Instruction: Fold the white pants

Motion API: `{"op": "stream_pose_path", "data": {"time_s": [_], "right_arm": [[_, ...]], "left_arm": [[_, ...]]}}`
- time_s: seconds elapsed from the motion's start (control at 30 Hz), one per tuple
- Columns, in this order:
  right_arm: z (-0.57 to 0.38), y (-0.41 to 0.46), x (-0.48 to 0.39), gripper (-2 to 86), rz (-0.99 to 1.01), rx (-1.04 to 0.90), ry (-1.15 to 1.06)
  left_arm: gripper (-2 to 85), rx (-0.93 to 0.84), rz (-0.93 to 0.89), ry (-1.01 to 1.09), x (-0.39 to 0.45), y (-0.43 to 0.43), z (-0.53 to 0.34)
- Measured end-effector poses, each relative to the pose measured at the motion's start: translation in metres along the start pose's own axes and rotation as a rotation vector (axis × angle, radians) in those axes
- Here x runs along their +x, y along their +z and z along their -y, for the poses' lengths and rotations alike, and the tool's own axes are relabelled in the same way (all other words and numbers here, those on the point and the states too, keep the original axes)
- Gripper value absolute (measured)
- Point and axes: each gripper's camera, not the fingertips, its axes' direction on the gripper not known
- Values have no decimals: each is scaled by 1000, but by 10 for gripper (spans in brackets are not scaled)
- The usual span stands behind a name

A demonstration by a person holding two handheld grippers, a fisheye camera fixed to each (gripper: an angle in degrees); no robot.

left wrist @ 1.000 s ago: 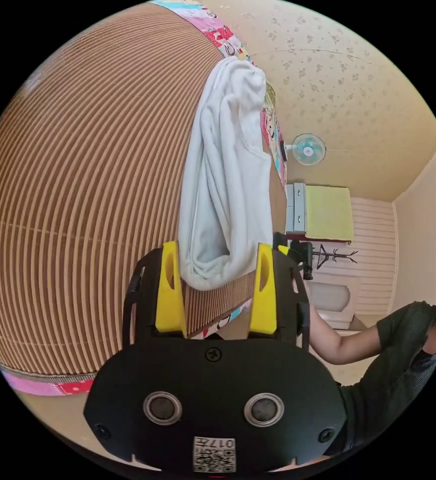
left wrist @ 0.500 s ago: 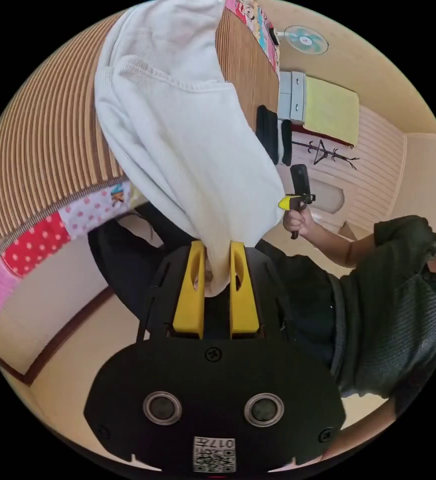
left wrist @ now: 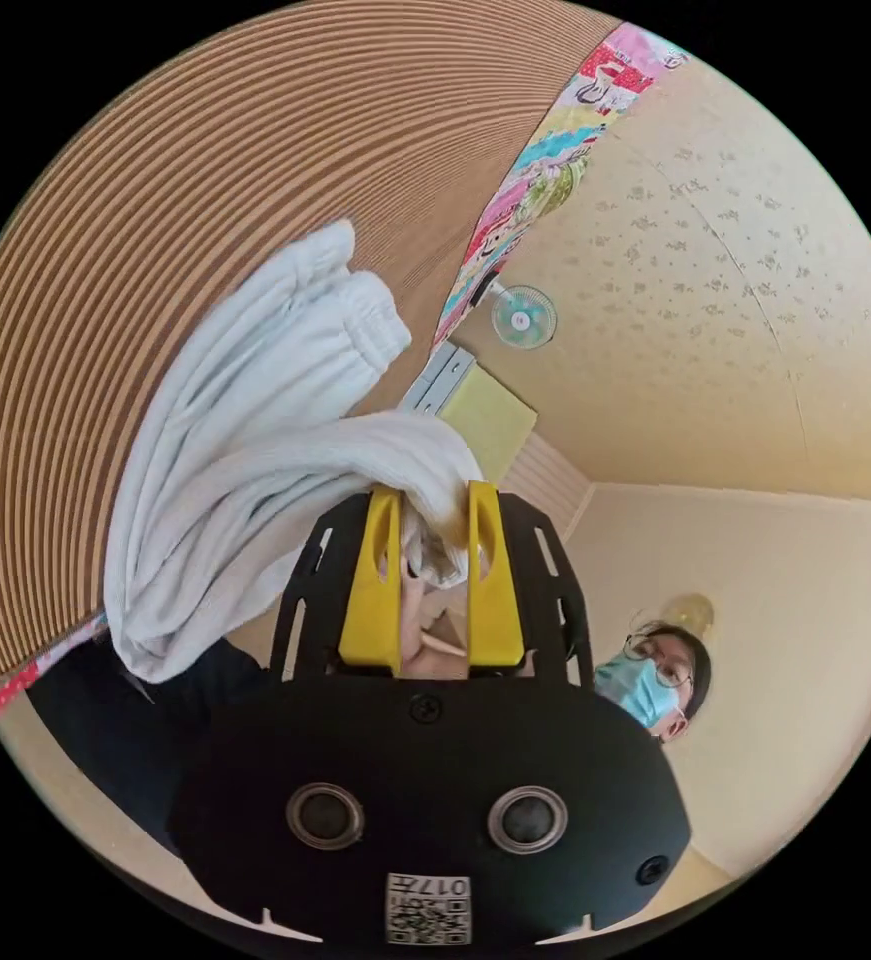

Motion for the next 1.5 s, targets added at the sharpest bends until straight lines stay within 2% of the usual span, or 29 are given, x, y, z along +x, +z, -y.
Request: {"op": "stream_pose_path", "data": {"time_s": [0.1, 0.17, 0.23, 0.3, 0.37, 0.4, 0.47, 0.5, 0.53, 0.63, 0.83, 0.97, 1.07, 1.13, 1.2, 1.37, 1.43, 1.5], "right_arm": [[38, 0, -11, 97, -41, 91, -195], [34, 5, -15, 119, -79, 76, -256], [20, 18, -17, 144, -255, 3, -338], [-3, 39, -7, 180, -591, -101, -422], [-19, 53, 7, 203, -767, -186, -488], [-29, 64, 18, 212, -882, -263, -539], [-39, 81, 42, 209, -1043, -399, -564], [-44, 89, 61, 195, -1080, -489, -542], [-45, 92, 70, 186, -1075, -525, -522], [-50, 100, 91, 143, -1036, -533, -490], [-63, 154, 110, 126, -1065, -631, -521], [-111, 108, 77, 111, -1110, -280, -556], [-172, 79, 72, 99, -1206, -206, -603], [-201, 77, 83, 103, -1337, -280, -624], [-224, 86, 109, 110, -1424, -447, -653], [-201, 108, 142, 92, -1360, -441, -603], [-195, 117, 145, 68, -1413, -450, -590], [-201, 116, 141, 43, -1431, -568, -687]], "left_arm": [[148, 157, -117, 16, -10, -14, 33], [152, 238, -312, 167, -7, -19, 24], [159, 290, -314, 307, -4, -20, 4], [177, 348, -94, 350, -7, -16, -21], [201, 421, 306, 359, -18, 4, -53], [205, 423, 402, 366, -22, 13, -60], [204, 339, 695, 377, -43, 58, -74], [202, 304, 732, 367, -50, 69, -74], [187, 244, 769, 363, -65, 89, -75], [128, 270, 927, 379, -77, 109, -83], [115, 277, 952, 425, -70, 82, -89], [128, 238, 901, 457, -72, 59, -116], [136, 215, 956, 470, -86, 56, -149], [137, 175, 1000, 499, -95, 65, -169], [137, 131, 997, 520, -107, 79, -183], [114, 71, 1120, 355, -147, 121, -183], [89, 9, 1222, 369, -142, 137, -179], [69, -93, 1287, 417, -134, 149, -179]]}}
